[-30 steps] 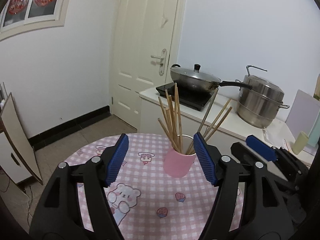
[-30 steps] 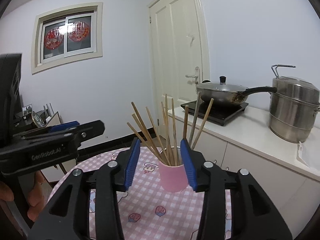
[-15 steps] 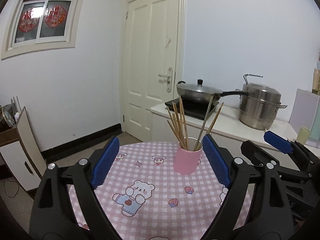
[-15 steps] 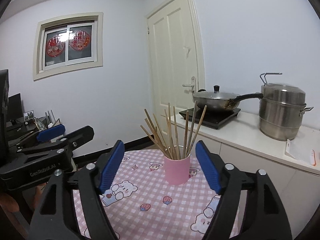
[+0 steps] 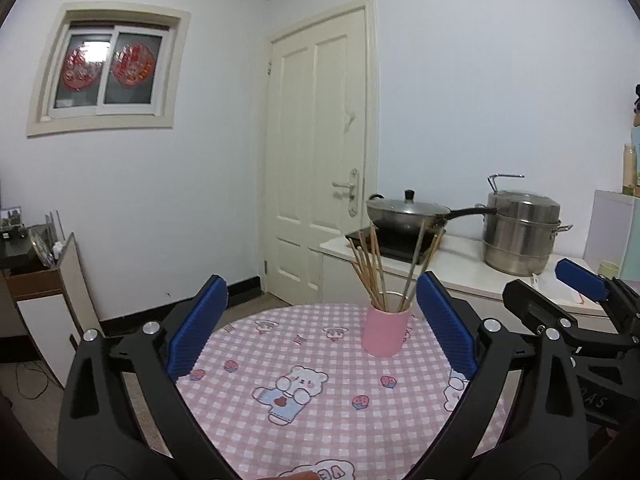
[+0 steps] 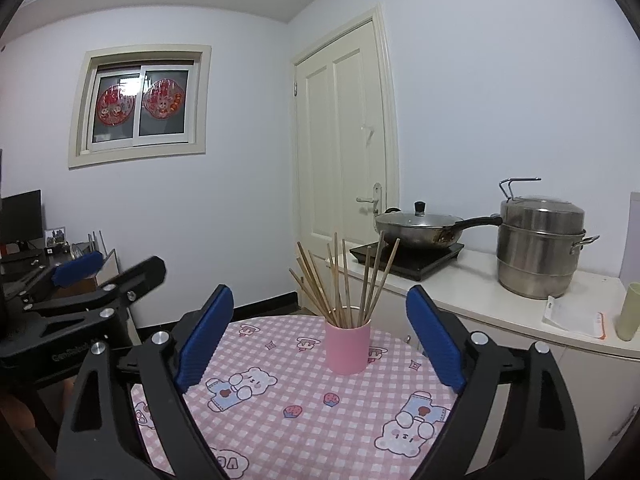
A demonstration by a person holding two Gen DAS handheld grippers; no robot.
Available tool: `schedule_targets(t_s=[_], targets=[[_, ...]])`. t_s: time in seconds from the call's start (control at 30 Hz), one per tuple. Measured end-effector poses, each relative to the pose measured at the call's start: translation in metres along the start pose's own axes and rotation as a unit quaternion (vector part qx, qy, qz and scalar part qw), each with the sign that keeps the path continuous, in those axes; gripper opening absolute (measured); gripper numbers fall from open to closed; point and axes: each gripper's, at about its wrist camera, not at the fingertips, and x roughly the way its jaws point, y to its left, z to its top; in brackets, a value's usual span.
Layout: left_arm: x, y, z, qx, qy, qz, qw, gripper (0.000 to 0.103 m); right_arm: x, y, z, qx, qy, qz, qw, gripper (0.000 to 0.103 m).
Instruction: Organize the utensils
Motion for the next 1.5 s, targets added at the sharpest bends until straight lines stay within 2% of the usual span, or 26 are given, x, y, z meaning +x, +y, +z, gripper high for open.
schedule_targets(t_s=[0.3,0.83,1.5], targets=[[-0.028,0.001,-0.005,0.011,-0.03,0.028,0.9991,0.095,-0.017,0.009,-0.002,-0.005,-0.013,0.006,1.0,0.087],[-0.044,0.004,-0.006,0.01,-0.068,0.036,0.997,0.096,-0.027,0.015,-0.004,-0.008,-0.025,0.008,1.0,0.09],[-0.031,0.007,-0.005,0.015,-0.064,0.041,0.997,0.096,-0.014,0.012,-0.001,0.002,-0.021,0.02,1.0,0.091]])
